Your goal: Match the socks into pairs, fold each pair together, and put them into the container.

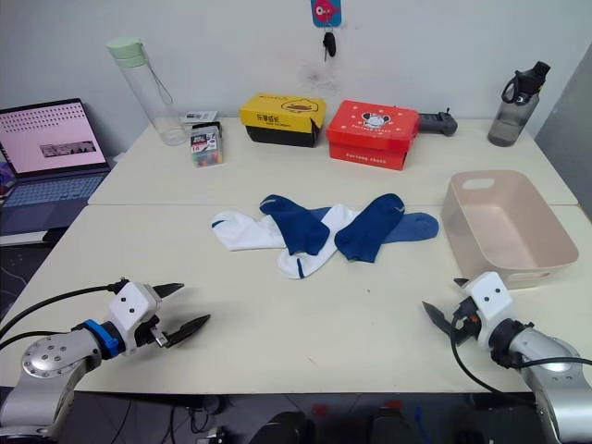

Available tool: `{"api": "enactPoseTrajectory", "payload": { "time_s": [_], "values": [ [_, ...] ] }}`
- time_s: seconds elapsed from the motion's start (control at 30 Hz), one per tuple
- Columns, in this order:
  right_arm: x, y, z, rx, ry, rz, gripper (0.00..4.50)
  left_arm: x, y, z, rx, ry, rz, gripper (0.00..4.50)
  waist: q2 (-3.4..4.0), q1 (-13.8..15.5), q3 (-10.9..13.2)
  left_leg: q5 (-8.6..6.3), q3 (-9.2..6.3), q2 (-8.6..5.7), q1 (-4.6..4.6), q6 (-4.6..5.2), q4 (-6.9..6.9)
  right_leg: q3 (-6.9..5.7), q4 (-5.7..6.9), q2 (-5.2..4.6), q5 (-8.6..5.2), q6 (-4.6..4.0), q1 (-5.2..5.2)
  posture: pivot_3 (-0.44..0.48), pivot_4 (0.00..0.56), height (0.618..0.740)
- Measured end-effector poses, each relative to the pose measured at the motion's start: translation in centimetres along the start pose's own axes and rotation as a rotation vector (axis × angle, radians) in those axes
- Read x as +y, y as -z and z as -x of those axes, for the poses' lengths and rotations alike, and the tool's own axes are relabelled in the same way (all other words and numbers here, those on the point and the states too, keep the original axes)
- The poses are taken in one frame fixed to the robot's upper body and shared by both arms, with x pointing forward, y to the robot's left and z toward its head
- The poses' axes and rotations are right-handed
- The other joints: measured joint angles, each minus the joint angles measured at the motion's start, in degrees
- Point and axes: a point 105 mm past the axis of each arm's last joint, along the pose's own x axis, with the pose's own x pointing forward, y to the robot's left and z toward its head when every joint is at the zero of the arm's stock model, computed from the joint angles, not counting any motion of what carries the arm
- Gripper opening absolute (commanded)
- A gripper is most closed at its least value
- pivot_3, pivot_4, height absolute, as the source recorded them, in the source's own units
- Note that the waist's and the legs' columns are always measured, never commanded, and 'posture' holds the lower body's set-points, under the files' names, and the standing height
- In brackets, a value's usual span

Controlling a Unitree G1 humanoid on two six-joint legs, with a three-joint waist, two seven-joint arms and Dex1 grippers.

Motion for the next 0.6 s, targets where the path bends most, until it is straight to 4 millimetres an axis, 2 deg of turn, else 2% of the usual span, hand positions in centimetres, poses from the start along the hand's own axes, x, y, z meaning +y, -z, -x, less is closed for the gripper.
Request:
{"api": "enactPoseTrajectory", "payload": {
  "time_s": [0.23,0.37,0.6],
  "values": [
    [0.5,0.5,0.3,-0.004,0.0,-0.013,4.46,-0.6,-0.4,0.0,-0.027,0.044,0.097,4.5,0.0,0.0,0.0,0.0,-0.03,0.0,-0.02,0.0,0.0,-0.02,-0.01,0.0,0.0,0.0,-0.01,0.0,0.15,0.726],
    [1.1,-0.7,0.4,-0.061,0.0,0.015,4.46,-0.6,-0.6,-0.3,-0.069,0.049,0.158,4.5,-0.05,0.0,0.0,0.0,-0.06,0.0,-0.01,-0.01,0.01,-0.05,0.01,0.01,0.0,0.0,0.0,0.0,0.15,0.726],
    [1.5,-1.1,0.9,-0.113,-0.018,0.015,4.46,-0.6,-1.4,-0.1,-0.129,0.063,0.19,4.5,-0.06,0.0,0.0,0.01,-0.07,0.0,-0.01,-0.01,0.01,-0.05,-0.01,0.01,0.0,0.0,0.01,0.0,0.15,0.726]
  ]
}}
